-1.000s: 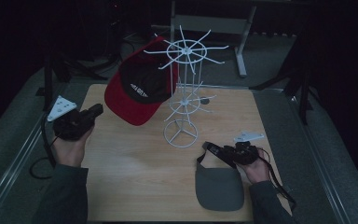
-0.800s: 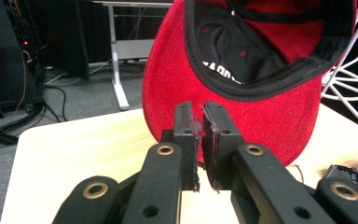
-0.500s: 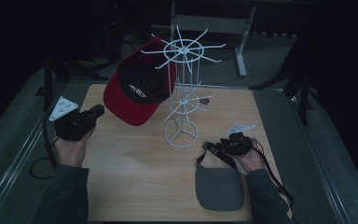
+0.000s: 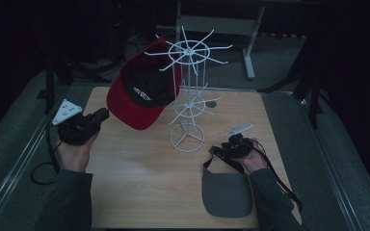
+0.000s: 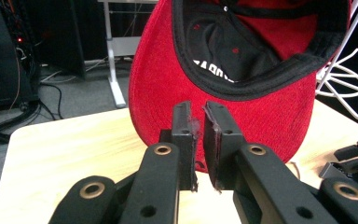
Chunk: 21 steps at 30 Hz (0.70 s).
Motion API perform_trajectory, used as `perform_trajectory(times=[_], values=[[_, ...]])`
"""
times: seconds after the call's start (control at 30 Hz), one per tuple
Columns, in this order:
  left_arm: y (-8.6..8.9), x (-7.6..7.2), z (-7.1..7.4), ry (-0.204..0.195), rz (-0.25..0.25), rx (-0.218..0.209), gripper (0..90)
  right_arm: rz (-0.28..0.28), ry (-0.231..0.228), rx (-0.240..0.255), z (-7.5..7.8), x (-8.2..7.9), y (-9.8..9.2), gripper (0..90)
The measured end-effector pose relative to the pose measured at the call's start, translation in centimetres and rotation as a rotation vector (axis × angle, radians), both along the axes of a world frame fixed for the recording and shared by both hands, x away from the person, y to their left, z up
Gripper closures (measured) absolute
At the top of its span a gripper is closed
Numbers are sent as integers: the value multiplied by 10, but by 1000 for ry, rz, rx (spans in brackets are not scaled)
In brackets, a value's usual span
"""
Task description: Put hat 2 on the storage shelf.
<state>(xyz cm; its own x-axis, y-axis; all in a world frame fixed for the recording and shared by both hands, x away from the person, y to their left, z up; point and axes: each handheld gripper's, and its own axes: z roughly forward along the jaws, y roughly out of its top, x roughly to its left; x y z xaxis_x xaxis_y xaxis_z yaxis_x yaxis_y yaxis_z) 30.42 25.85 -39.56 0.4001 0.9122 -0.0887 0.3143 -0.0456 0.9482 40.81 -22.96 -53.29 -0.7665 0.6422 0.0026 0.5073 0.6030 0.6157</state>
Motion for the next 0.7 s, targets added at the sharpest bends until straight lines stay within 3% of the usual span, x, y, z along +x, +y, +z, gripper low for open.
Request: perform_trajectory(times=[0.2,0.3,0.47,0.57,0.7], values=[[0,1,0,1,-1,-2,831,47,51,-29,-6,7,9,632],[-1,1,0,1,-2,0,829,70,70,-81,-9,9,16,635],[-1,1,0,1,0,2,826,81,105,-117,-5,9,24,810],[0,0,0,0,3,9,823,62,85,-138,-3,7,25,857],[1,-1,0,-4,13,13,812,15,24,-130,3,3,23,866]])
